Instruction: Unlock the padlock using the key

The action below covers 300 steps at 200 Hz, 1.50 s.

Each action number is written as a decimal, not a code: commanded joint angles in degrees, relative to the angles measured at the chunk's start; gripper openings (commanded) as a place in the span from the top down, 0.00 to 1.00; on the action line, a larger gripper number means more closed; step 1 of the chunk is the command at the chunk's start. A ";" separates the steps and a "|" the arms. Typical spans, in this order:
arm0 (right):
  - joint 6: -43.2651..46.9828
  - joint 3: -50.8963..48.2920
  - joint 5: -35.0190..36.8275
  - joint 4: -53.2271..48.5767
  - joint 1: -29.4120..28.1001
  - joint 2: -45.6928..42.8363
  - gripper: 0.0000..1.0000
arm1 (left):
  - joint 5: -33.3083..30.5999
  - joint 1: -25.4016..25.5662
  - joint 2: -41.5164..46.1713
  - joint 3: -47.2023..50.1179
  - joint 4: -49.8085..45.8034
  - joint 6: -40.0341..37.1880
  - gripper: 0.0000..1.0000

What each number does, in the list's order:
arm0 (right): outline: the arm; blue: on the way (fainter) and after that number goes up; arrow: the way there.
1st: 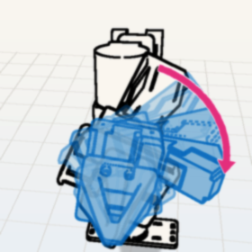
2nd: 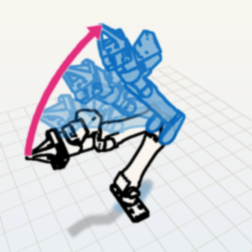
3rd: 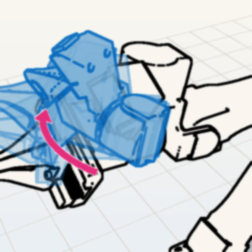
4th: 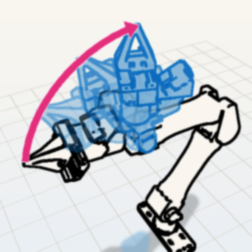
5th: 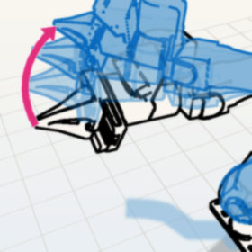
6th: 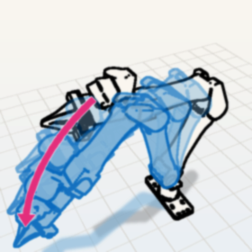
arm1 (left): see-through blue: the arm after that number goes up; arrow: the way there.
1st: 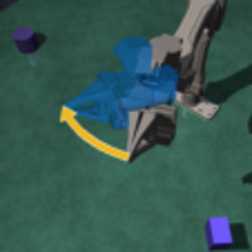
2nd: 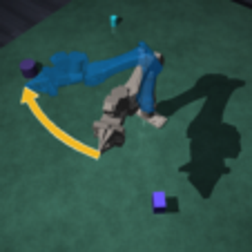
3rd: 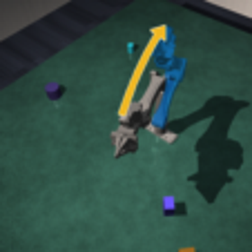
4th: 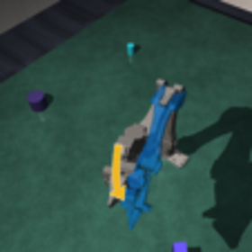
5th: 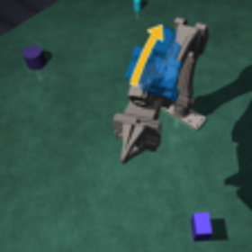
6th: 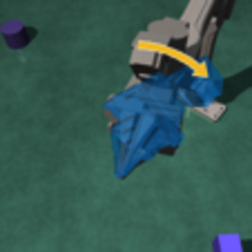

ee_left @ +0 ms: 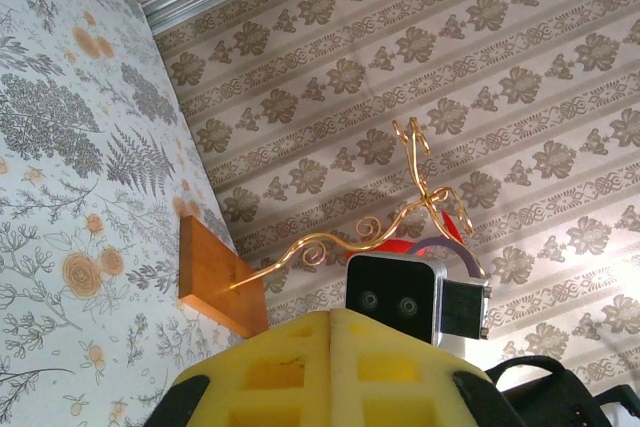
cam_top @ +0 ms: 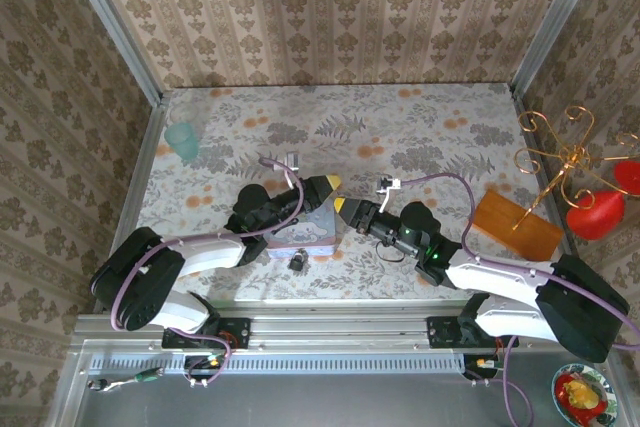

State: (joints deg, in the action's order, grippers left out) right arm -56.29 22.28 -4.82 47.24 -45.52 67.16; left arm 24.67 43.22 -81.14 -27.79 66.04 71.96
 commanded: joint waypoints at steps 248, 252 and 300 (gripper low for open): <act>23.12 7.55 8.12 -38.21 -4.12 -11.53 1.00 | -11.90 -6.09 27.53 -12.76 -79.71 -38.30 0.48; 23.52 7.50 7.03 -37.03 -4.18 -11.40 1.00 | -10.91 -5.57 27.42 -12.17 -77.97 -37.95 0.48; 23.44 11.42 4.82 -32.17 -6.68 -4.08 1.00 | -17.12 2.58 26.39 -12.68 -77.06 -38.04 0.48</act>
State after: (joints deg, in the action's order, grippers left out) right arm -34.74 29.71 0.75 13.93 -50.83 59.59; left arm 12.71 44.49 -55.33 -38.70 -6.96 36.07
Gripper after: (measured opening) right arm 0.067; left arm 0.519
